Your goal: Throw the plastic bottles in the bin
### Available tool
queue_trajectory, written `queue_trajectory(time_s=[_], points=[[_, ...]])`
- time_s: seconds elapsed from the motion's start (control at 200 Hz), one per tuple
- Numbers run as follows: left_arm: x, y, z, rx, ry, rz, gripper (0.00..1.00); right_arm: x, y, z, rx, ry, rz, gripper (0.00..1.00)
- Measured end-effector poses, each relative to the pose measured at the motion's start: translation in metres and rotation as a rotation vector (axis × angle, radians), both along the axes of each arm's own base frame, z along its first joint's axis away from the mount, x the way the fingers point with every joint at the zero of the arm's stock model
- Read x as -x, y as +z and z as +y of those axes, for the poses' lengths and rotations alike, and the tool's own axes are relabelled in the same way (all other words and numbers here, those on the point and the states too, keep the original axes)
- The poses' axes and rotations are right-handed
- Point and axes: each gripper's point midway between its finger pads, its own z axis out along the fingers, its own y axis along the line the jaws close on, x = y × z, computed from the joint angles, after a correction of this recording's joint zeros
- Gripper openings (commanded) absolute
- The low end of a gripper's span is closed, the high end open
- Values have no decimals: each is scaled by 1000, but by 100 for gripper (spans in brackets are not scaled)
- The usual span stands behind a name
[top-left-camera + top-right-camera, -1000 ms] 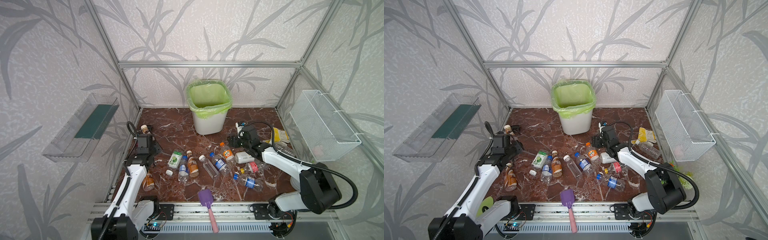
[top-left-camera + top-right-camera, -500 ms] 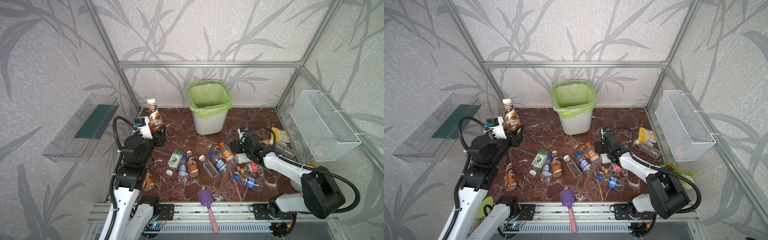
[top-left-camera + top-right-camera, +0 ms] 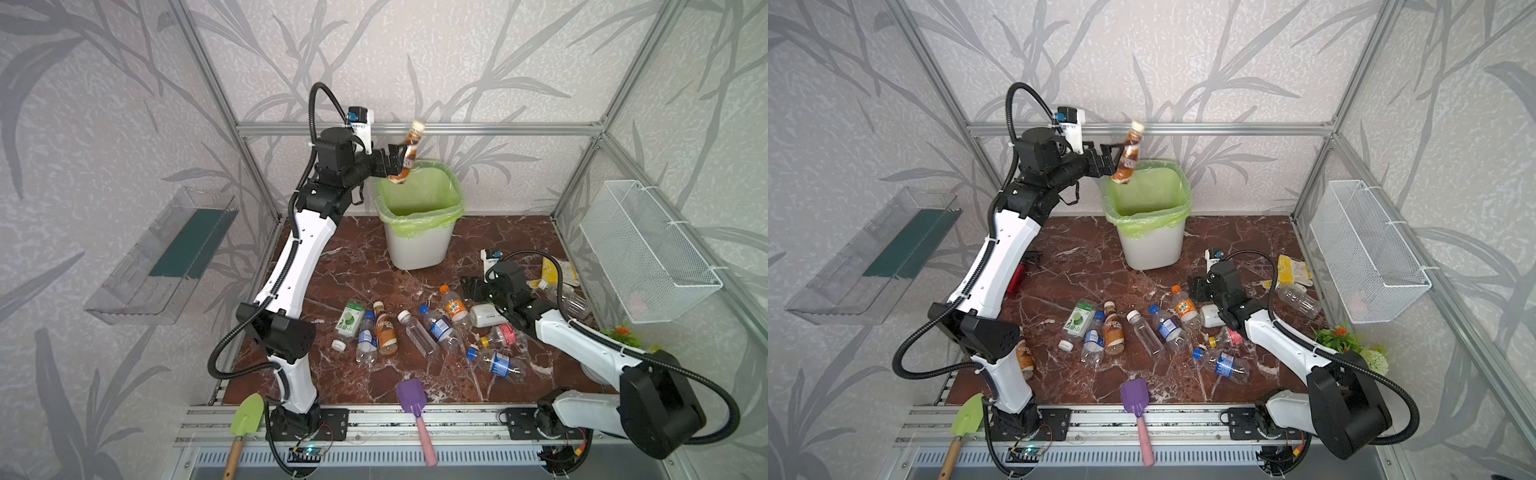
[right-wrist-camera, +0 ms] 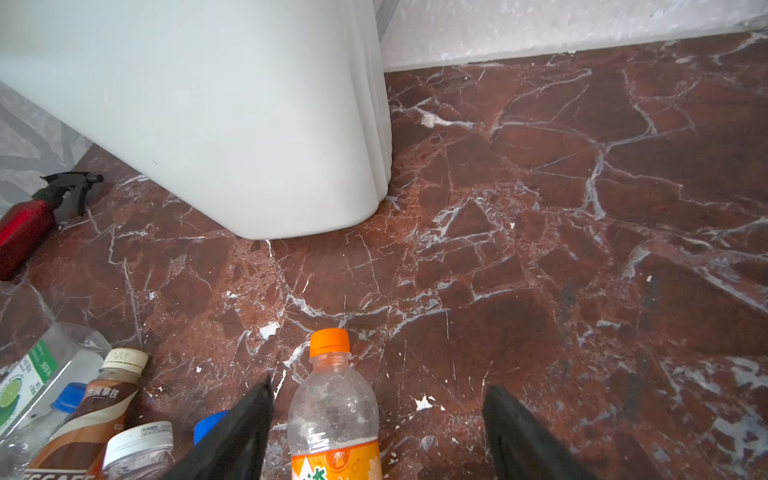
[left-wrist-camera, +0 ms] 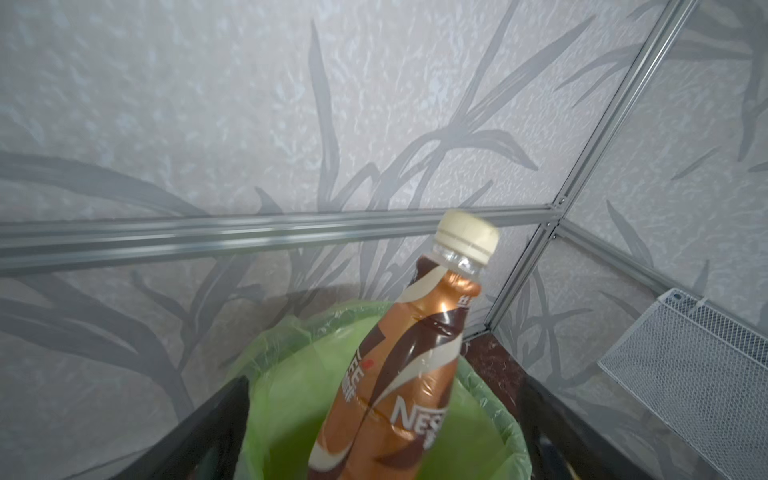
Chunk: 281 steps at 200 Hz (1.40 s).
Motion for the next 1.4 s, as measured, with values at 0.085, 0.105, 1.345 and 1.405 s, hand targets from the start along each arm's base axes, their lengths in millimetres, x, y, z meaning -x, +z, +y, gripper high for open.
queue_trajectory(time_s=[0.085,0.105,1.345,1.405], points=[[17,-37,13,-42,41,105,99,1,4,-1,0,1,-13,80],[25,-44,19,-52,61,121,99,1,4,-1,0,1,-14,80],[219,-380,167,97,547,961,97,57,-25,94,248,422,111,79],[213,-371,169,88,549,937,97,67,-25,105,264,462,119,77]])
